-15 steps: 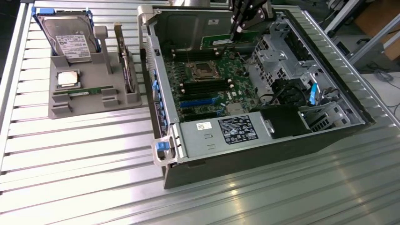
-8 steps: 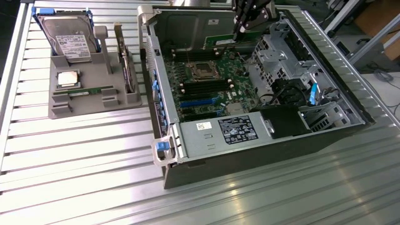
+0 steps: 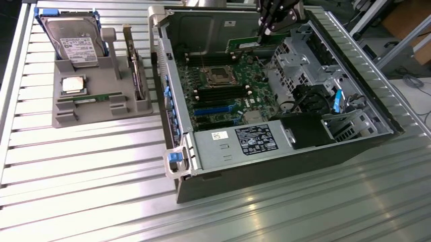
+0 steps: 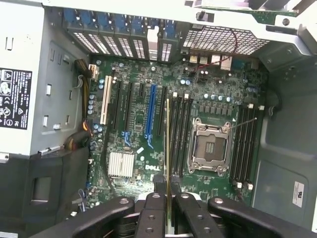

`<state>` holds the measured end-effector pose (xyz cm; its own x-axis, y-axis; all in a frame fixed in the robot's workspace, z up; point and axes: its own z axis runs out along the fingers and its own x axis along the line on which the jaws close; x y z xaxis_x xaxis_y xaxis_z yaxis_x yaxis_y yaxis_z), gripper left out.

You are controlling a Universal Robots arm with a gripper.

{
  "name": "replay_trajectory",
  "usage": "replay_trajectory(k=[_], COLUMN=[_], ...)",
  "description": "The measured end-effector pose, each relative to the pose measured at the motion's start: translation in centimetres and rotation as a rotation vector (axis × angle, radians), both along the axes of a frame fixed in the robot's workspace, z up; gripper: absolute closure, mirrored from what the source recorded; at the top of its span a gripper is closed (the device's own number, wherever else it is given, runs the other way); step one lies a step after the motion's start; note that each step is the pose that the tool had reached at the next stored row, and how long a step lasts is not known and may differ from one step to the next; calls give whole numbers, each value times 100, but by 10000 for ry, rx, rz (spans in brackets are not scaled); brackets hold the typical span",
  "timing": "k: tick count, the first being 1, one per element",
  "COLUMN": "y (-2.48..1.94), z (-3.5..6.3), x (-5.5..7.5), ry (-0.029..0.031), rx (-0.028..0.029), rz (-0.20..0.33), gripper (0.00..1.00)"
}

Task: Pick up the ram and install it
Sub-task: 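Pick up the ram and move it above insertion slot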

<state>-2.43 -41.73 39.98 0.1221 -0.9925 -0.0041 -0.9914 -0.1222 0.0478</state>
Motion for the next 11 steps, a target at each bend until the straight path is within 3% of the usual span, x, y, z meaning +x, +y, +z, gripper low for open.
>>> replay_trajectory(k=[11], y=[0], z=[0], x=[167], ry=[-1], rx=[-23], rz=[0], gripper=[86])
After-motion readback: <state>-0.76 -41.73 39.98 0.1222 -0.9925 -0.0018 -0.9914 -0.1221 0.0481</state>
